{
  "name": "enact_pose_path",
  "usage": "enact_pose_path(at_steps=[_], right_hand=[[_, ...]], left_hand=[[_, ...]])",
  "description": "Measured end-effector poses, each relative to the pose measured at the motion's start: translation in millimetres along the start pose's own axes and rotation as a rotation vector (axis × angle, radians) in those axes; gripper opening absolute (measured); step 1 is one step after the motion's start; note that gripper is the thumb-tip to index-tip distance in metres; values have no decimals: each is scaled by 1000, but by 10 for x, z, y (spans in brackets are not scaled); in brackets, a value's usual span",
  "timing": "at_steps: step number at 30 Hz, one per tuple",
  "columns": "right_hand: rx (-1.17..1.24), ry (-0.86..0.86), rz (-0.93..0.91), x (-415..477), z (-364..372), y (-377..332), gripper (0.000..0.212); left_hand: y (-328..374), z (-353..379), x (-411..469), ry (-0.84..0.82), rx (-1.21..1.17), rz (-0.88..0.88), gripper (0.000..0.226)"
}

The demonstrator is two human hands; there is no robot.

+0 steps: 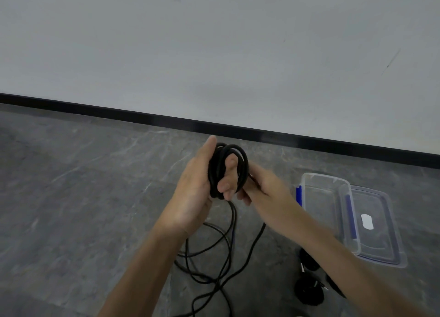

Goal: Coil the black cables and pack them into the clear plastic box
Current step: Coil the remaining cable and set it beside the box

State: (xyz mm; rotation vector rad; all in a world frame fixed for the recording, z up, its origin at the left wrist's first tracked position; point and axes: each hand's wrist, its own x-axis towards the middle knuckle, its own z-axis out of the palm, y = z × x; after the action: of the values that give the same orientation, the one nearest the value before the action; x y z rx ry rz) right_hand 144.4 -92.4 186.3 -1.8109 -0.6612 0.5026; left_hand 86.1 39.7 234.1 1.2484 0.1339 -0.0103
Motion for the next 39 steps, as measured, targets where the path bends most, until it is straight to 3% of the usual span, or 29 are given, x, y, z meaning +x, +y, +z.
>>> enact_pose_path(at_steps=[7, 12, 16, 23, 29, 33, 35, 39], right_hand=[[-130, -70, 99, -29, 2, -65, 20], [-90, -158, 66, -59, 109, -203, 21], [-30, -256, 146, -131, 204, -231, 17], [-104, -327, 184, -168, 183, -264, 42], [18, -300, 185, -214, 192, -335, 21], [57, -372, 227, -224, 154, -317, 41], [45, -384, 237, -236, 158, -311, 46], [127, -299, 285, -218, 180, -329, 26]], left_hand=[[11, 35, 11, 112, 5, 8, 52], [11, -3, 15, 220, -108, 18, 56], [-2, 13, 51, 302, -127, 82, 47], [-97, -67, 57, 338, 141, 265, 29], [-122, -60, 44, 465, 298, 304, 35], [-151, -57, 67, 486, 267, 253, 42], [-170, -101, 76, 486, 285, 241, 37], [-227, -240, 85, 510, 408, 232, 22]])
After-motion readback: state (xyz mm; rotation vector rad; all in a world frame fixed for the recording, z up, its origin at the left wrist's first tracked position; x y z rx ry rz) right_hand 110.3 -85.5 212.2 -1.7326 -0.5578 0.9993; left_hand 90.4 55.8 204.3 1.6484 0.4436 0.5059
